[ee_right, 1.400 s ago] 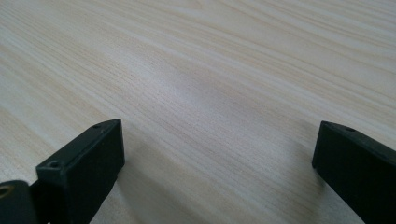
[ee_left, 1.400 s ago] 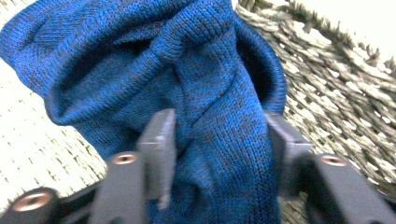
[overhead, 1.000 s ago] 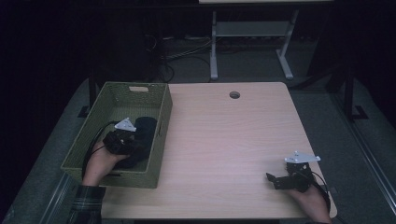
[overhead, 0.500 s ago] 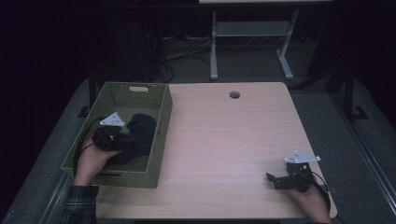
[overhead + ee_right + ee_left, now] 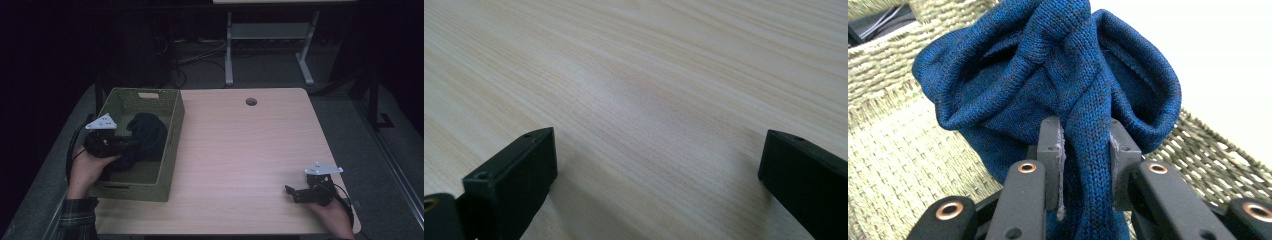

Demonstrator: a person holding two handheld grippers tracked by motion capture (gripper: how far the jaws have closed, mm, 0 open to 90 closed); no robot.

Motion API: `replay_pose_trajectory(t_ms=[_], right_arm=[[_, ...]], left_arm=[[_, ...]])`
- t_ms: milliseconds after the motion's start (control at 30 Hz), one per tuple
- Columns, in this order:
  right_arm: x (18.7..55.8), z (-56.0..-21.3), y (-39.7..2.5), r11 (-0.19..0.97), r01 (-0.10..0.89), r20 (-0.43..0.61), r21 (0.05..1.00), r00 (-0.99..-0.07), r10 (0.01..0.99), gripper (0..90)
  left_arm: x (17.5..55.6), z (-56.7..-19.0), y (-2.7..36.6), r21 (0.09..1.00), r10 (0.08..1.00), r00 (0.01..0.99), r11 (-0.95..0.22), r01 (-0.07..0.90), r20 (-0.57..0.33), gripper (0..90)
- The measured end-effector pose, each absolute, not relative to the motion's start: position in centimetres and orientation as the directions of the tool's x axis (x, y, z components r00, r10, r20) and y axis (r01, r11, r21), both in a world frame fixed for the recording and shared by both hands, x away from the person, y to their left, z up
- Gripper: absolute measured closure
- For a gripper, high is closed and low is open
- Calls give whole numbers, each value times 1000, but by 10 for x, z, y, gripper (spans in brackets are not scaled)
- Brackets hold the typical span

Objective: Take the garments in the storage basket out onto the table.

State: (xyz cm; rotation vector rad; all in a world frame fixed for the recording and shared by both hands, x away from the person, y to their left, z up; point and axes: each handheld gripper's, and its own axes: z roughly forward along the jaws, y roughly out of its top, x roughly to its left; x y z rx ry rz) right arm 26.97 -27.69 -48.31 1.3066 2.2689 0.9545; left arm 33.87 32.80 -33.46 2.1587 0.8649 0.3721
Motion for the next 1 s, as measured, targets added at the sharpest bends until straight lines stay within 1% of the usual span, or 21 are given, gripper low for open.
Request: replay_pose_trajectory(t_ms=[467,733,833,1000], right_arm=[[270,-483,-277,346,621,28,703,-512,859,20],[270,-483,-277,345,621,30,703,-512,859,19],[270,-483,-277,346,621,30,703,-512,858,20],[270,-483,-277,346,621,30,704,-512,858,20]], left_arm=[[339,-316,330,782,687,726,-450,431,-5,734],[339,-302,331,822,680,733,-409,396,-15,734],[339,-296,331,847,662,748,-375,377,-40,734],[338,-289,326,860,640,768,-373,350,-35,734]])
